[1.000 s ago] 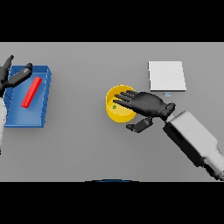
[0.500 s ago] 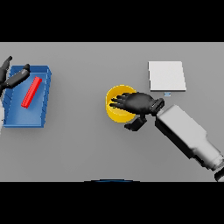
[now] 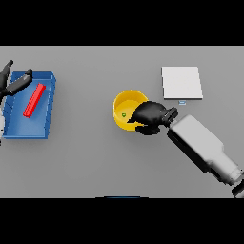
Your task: Pick up the red beaker and tilt it to pour out 1 green nut into yellow bowl. Pick up the yellow bowl and place it on the metallic measuring scale.
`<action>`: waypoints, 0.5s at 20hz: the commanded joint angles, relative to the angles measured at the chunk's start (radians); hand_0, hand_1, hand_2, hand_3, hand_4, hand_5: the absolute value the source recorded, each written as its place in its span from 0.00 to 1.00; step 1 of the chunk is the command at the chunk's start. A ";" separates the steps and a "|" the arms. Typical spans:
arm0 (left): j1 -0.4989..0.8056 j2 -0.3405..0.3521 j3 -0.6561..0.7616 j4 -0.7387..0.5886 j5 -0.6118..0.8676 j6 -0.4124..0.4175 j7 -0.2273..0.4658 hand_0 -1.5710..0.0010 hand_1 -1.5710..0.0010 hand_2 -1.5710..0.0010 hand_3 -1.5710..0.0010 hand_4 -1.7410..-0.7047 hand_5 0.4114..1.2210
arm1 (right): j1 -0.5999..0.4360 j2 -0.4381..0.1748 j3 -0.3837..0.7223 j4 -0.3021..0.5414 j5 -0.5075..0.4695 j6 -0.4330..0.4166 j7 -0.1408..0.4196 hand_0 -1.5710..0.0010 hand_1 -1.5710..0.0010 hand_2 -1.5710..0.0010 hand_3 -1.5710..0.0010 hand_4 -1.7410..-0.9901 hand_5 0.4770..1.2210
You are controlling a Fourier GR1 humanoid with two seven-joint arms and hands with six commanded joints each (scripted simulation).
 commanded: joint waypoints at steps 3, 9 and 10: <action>-0.007 0.003 -0.001 0.004 -0.001 -0.003 0.003 1.00 1.00 1.00 1.00 0.92 0.37 | -0.005 -0.015 0.002 -0.007 -0.014 0.022 -0.020 0.19 0.19 0.24 0.35 0.14 0.91; -0.009 -0.004 -0.004 -0.021 0.003 -0.002 0.018 1.00 1.00 1.00 1.00 0.92 0.36 | -0.013 -0.026 -0.004 -0.034 -0.043 0.060 -0.002 0.05 0.05 0.13 0.24 0.04 0.98; -0.006 -0.007 -0.006 -0.010 -0.004 0.004 0.020 1.00 1.00 1.00 1.00 0.93 0.36 | -0.024 -0.028 -0.009 -0.034 -0.043 0.056 0.003 0.04 0.04 0.12 0.24 0.03 0.98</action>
